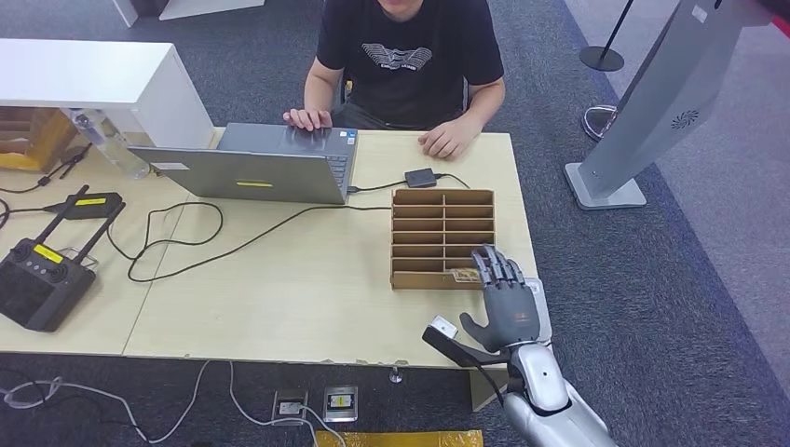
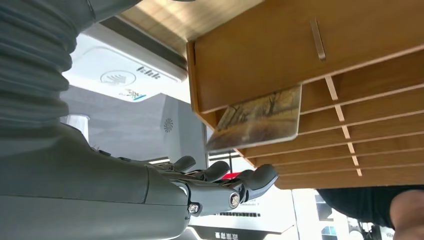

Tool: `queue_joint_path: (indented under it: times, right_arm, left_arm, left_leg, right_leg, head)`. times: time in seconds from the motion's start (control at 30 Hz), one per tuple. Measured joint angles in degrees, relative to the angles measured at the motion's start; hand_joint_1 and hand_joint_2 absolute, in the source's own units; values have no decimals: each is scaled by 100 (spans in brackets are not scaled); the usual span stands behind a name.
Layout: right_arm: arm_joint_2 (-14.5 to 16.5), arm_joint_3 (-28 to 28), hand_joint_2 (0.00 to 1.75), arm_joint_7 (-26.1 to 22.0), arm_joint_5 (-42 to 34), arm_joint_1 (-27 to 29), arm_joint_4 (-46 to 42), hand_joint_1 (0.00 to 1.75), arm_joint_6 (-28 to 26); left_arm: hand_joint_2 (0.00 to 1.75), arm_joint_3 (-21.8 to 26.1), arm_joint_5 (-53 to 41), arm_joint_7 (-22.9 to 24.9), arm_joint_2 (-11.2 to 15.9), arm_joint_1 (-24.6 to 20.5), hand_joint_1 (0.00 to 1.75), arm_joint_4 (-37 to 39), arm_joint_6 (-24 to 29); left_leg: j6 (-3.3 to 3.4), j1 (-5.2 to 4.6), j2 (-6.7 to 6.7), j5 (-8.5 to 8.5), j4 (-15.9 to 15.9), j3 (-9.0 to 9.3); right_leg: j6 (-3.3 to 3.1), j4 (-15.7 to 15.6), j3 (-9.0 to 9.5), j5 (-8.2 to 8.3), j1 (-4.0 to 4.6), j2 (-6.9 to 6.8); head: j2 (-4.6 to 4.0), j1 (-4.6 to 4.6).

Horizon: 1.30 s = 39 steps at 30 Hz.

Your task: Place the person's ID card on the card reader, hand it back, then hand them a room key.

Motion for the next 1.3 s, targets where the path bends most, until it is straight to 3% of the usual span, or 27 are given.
queue_joint_path:
  times: [0.3,0.53,0.7,1.03,1.3]
  right_arm:
    - [24,7,175,-323,-363,-7,310,0,-211]
    - [-188,273,175,-1344,-2046,-222,432,0,-116]
    - [-375,723,175,-1795,-3001,-589,496,0,97]
    - [-727,2123,175,-1785,-4490,-1530,488,0,139]
    - [-831,3015,175,-1988,-4983,-2157,446,0,282]
  left_arm:
    - [0,-1,-16,2,-1,2,0,0,32]
    - [0,-2,8,2,-21,4,0,0,107]
    - [0,-2,114,-38,-48,4,0,0,152]
    - [0,5,344,-50,-90,5,0,-4,294]
    - [0,30,477,-50,-137,7,0,-4,437]
  left_leg:
    - [0,0,1,0,0,0]
    - [0,0,1,0,0,0]
    - [0,-1,5,0,1,1]
    - [0,0,14,1,1,2]
    - [0,0,14,1,1,1]
  right_leg:
    - [0,0,0,0,0,2]
    - [0,0,0,1,0,3]
    - [-3,0,-1,4,-1,6]
    - [-5,1,-2,4,0,15]
    - [-5,1,-2,5,0,15]
  head:
    - [0,-1]
    - [0,-1]
    - [0,-1]
    - [0,-1]
    - [0,-1]
